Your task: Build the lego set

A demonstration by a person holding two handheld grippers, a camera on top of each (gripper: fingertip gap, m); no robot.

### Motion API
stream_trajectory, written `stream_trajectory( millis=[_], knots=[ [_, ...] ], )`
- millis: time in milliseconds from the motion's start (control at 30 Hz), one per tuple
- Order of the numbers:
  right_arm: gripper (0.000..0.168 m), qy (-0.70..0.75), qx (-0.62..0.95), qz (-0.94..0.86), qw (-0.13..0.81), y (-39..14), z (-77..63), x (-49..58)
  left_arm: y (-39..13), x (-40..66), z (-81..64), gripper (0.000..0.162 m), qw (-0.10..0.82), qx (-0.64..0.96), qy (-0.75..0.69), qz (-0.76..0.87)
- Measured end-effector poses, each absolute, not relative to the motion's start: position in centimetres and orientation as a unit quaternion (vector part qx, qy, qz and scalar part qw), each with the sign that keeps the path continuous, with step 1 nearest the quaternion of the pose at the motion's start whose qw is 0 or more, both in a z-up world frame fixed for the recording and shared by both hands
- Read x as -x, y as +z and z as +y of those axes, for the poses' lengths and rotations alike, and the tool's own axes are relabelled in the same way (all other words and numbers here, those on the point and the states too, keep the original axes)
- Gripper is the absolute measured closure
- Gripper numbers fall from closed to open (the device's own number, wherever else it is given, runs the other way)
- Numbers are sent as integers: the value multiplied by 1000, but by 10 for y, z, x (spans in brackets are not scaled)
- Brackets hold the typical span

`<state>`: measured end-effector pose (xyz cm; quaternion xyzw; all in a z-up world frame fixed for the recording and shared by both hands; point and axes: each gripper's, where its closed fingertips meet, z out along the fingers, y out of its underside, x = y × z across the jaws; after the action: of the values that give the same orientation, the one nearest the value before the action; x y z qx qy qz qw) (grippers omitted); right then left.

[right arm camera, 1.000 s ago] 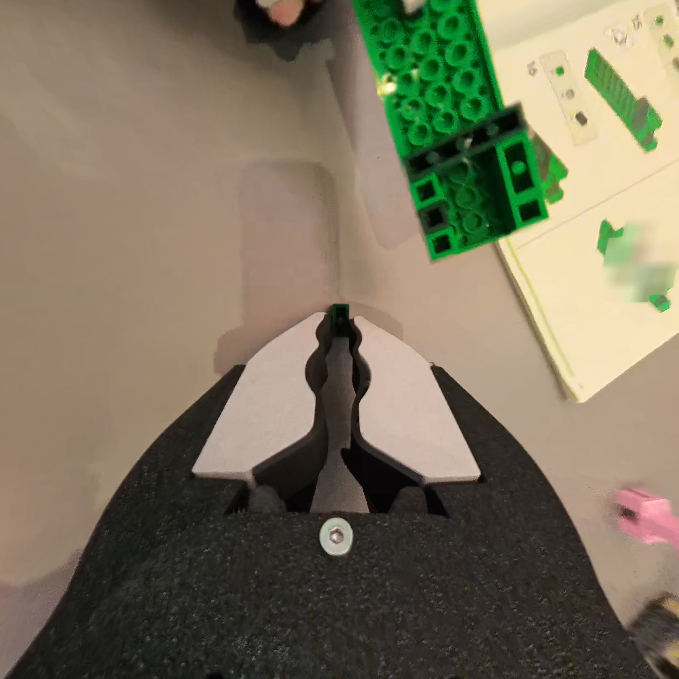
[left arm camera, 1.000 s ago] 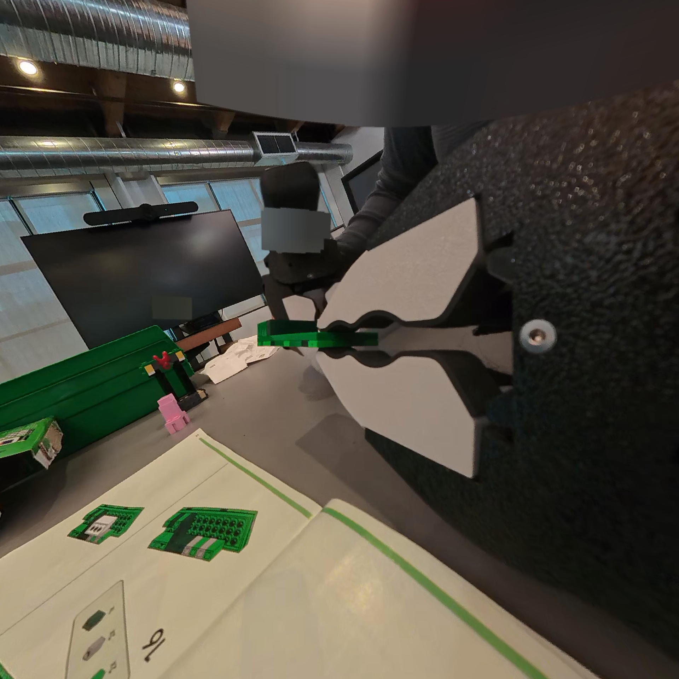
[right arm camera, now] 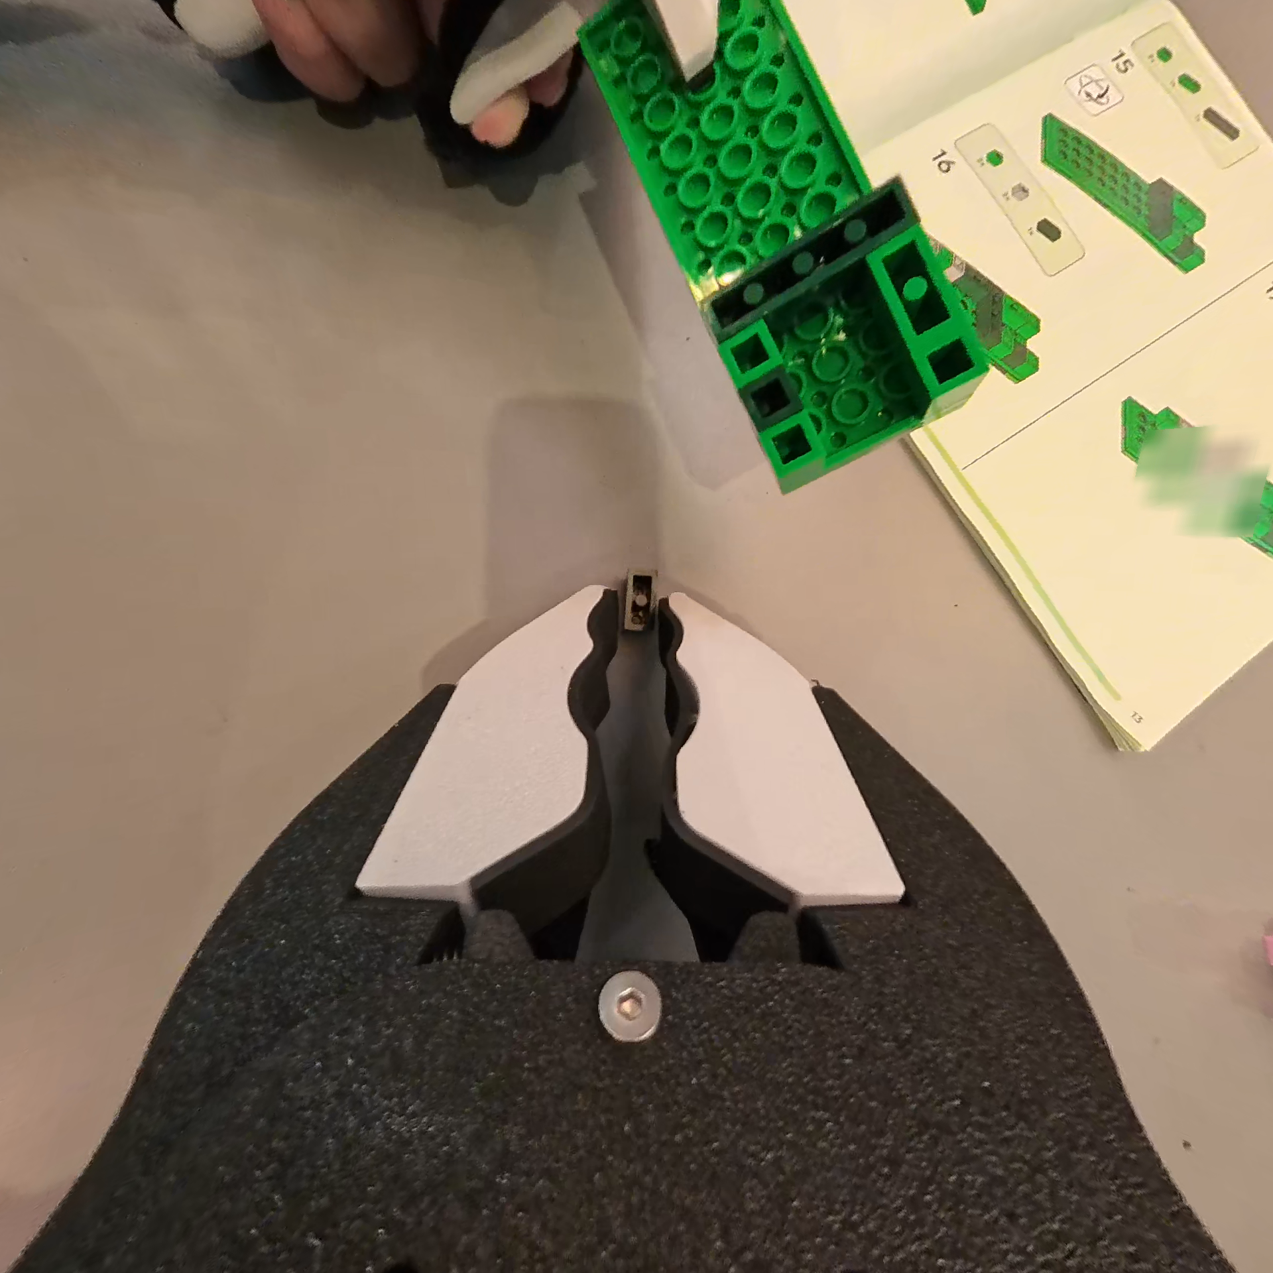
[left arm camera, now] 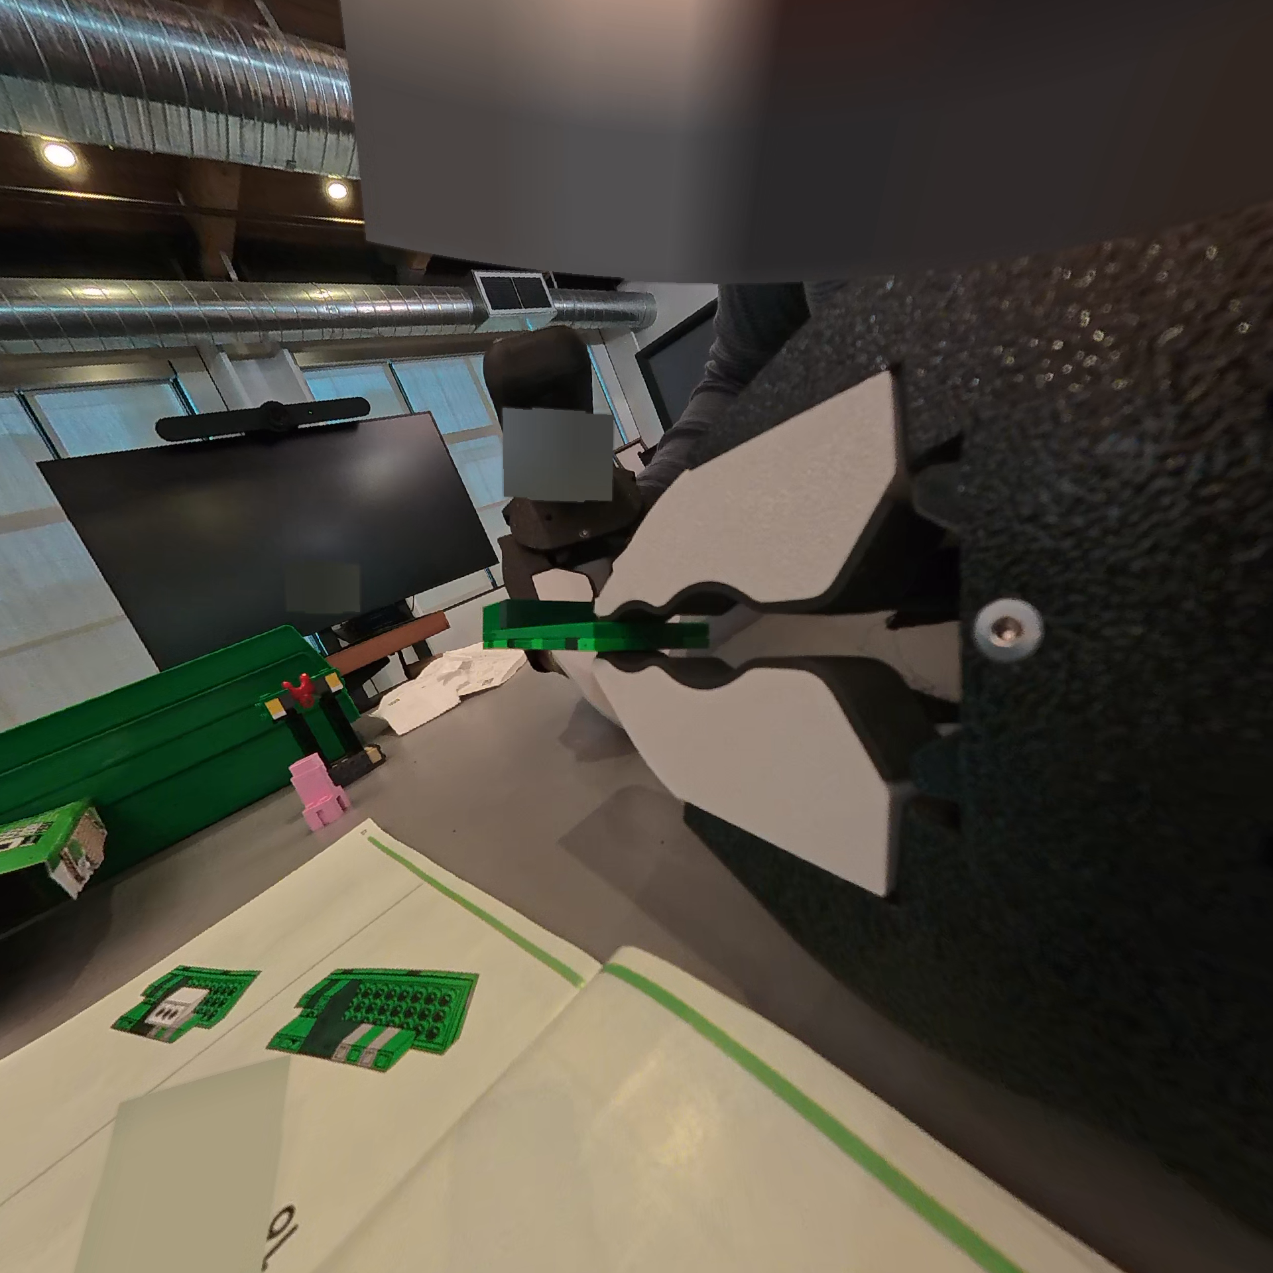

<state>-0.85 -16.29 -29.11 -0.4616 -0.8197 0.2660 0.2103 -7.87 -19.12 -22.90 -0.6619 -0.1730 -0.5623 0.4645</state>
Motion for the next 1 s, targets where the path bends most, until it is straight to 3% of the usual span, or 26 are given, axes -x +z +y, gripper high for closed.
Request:
stream_trajectory(
  millis=[267, 500, 1000],
  knots=[
    [160, 262, 449, -820, 240, -282, -161, 8, -230, 80, -191, 156, 465, 664, -558, -178],
    [160, 263, 379, -774, 434, -199, -151, 28, -229, 76, -192, 156, 467, 671, -553, -162],
    [160, 123, 283, -879, 364, -219, -177, 58, -229, 69, -193, 157, 463, 685, -545, -137]
  ],
)
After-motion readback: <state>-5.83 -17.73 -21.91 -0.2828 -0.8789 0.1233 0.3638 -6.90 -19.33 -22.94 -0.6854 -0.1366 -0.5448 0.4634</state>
